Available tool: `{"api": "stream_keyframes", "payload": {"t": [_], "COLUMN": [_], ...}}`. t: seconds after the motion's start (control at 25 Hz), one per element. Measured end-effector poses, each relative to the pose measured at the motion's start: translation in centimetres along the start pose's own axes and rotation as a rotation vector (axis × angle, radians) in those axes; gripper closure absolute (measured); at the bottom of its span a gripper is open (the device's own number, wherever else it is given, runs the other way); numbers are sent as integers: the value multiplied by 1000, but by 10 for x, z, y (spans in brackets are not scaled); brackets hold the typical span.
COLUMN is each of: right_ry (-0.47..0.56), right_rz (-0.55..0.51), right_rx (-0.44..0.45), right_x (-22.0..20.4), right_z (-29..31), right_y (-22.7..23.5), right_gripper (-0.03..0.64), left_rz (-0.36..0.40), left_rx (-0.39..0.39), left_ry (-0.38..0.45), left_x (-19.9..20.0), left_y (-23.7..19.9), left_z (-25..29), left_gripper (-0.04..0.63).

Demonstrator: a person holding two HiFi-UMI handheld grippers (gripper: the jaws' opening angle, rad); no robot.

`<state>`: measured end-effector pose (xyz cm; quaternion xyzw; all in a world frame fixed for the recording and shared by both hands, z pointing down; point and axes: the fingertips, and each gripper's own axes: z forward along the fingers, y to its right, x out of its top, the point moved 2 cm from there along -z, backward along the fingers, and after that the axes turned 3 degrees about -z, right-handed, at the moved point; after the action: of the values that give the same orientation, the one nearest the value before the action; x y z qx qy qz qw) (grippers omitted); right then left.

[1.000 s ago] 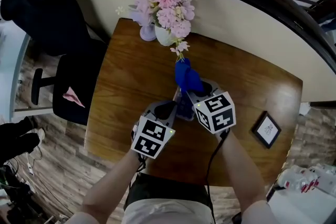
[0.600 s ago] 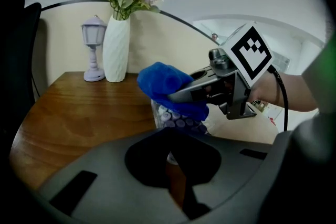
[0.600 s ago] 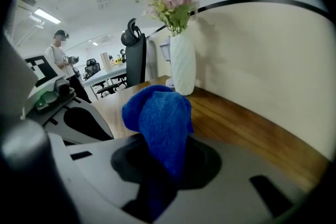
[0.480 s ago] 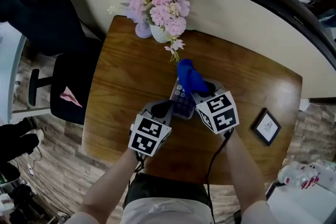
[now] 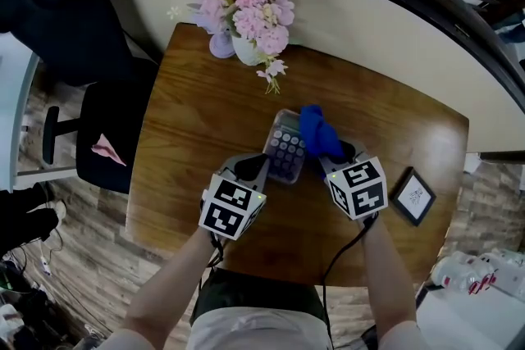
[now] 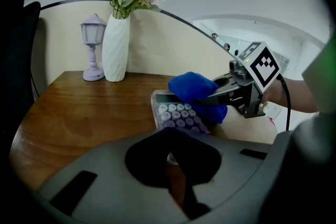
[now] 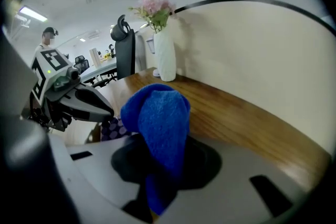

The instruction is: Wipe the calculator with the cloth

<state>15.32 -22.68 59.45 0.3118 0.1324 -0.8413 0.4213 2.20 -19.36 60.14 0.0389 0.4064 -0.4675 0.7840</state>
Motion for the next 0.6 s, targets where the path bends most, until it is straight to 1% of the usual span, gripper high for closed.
{"api": "stream_keyframes", "payload": {"t": [0.12, 0.24, 0.52, 0.6], "right_ry": [45, 68, 47, 38], "right_rz": [7, -11, -112, -118], "right_rx": [33, 82, 219, 232], "right_x": [12, 26, 52, 52], "right_z": [-3, 5, 33, 39], "right_y": [-13, -33, -83, -93], "right_gripper": [520, 520, 520, 520], "left_rz": [-10, -14, -28, -30], "left_rx": [-1, 1, -3, -1], "left_ry": [2, 6, 13, 17], "left_x": [-1, -3, 0, -2], "left_y": [0, 0, 0, 0], "left_z": [-1, -1, 0, -1], "left_gripper": [594, 594, 594, 594]}}
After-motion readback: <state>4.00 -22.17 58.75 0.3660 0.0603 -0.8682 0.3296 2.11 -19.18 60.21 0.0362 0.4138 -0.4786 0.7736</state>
